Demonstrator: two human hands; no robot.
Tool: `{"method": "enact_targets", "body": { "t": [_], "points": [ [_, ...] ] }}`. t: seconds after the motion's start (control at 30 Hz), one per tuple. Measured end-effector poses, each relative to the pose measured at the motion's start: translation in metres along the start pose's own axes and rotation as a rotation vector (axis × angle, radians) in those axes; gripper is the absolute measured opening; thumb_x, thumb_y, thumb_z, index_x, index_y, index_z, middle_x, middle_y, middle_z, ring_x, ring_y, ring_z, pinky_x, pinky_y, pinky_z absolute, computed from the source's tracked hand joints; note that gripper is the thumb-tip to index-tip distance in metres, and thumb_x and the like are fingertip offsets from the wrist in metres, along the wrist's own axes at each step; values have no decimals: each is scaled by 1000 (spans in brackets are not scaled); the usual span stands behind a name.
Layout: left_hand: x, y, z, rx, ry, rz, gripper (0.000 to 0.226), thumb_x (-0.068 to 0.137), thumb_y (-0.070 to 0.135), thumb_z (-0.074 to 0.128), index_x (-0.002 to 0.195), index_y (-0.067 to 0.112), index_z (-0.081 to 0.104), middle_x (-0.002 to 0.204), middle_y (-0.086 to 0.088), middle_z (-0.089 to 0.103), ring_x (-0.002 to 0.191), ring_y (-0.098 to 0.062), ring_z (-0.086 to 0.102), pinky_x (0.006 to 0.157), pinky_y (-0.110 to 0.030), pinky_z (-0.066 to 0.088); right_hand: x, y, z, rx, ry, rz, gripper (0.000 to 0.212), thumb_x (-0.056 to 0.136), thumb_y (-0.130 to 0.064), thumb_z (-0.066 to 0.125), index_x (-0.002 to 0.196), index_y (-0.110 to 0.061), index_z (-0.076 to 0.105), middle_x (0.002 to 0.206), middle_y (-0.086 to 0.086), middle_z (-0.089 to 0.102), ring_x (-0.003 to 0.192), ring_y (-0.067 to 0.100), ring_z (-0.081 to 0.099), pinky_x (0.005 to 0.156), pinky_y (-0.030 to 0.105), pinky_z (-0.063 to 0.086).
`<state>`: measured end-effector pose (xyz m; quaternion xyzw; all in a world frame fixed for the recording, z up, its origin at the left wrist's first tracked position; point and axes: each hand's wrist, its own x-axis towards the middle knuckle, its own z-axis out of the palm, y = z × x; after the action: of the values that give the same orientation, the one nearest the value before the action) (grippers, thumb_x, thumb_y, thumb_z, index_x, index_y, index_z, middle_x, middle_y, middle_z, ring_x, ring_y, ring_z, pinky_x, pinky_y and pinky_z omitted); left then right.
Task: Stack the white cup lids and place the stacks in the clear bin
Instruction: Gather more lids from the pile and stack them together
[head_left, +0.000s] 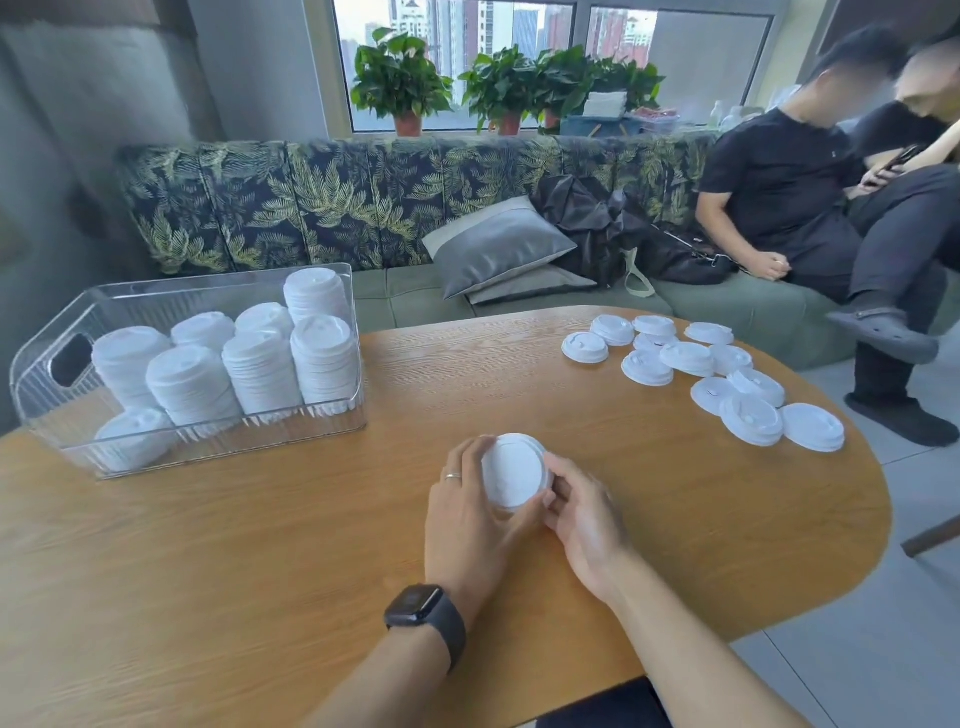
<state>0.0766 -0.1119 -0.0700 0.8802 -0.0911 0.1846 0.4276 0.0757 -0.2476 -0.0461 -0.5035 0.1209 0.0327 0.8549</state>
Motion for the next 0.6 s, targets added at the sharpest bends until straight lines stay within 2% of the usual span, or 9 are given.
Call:
{"method": "enact_targets", "body": {
  "t": [0.07, 0.13, 0.2, 0.27, 0.3, 0.37, 0.43, 0.5, 0.6],
  "points": [
    [0, 0, 0, 9, 15, -15, 80, 80, 72, 70, 142, 27, 47, 144, 12, 48, 125, -12, 54, 101, -39, 48, -1, 1, -1, -57, -3, -24, 13, 93, -13, 69, 82, -13, 64, 69, 0, 47, 64, 10, 49, 70, 27, 46],
    [0, 0, 0, 7, 11, -27, 80, 80, 71, 73, 142, 27, 48, 142, 13, 48, 122, -12, 56, 101, -39, 48, -2, 2, 0, -88, -9, -27, 7, 91, -12, 73, 85, -13, 69, 72, 4, 49, 73, 14, 55, 76, 30, 49],
    [1, -1, -1, -38, -31, -54, 83, 78, 72, 74, 143, 29, 47, 142, 17, 48, 123, -7, 56, 102, -34, 47, -2, 3, 1, -76, 10, -42, 11, 91, -11, 72, 82, -14, 69, 69, 4, 50, 73, 15, 56, 77, 31, 49],
    [1, 3, -6, -202, -80, -143, 85, 78, 75, 72, 146, 31, 46, 139, 20, 53, 121, 3, 56, 100, -25, 48, -2, 2, 1, -39, 34, -51, 8, 94, -10, 68, 86, -11, 70, 70, 4, 60, 73, 16, 62, 75, 30, 51],
    [2, 5, -8, -303, -84, -206, 82, 80, 74, 70, 145, 30, 48, 133, 21, 59, 117, 5, 59, 97, -23, 51, -4, 2, 2, -15, 35, -52, 6, 95, -10, 66, 95, -7, 71, 78, 8, 68, 79, 18, 67, 76, 31, 54],
    [5, 6, -15, -454, -71, -319, 62, 86, 67, 62, 133, 27, 63, 114, 16, 73, 105, 2, 67, 92, -26, 57, -3, 2, 1, -14, 28, -62, 17, 96, -10, 65, 109, -1, 71, 93, 11, 74, 88, 21, 70, 78, 33, 56],
    [9, 3, -22, -549, -104, -389, 42, 94, 56, 61, 115, 22, 74, 101, 9, 79, 95, -10, 74, 79, -29, 61, -4, 3, 1, -58, 33, -76, 17, 96, -12, 64, 107, -3, 73, 93, 9, 74, 90, 21, 70, 81, 35, 55],
    [11, 0, -27, -604, -150, -418, 30, 98, 43, 65, 108, 18, 78, 96, 2, 81, 88, -19, 76, 69, -29, 60, -3, 4, 2, -92, 32, -81, 14, 97, -14, 64, 102, -5, 74, 92, 7, 74, 92, 22, 70, 84, 37, 54],
    [12, -1, -30, -649, -166, -433, 24, 100, 34, 67, 105, 14, 77, 93, -2, 81, 80, -13, 75, 65, -25, 57, -1, 7, 1, -118, 45, -84, 14, 96, -21, 68, 98, -10, 77, 96, 7, 76, 96, 21, 70, 91, 41, 53]
  ]
}}
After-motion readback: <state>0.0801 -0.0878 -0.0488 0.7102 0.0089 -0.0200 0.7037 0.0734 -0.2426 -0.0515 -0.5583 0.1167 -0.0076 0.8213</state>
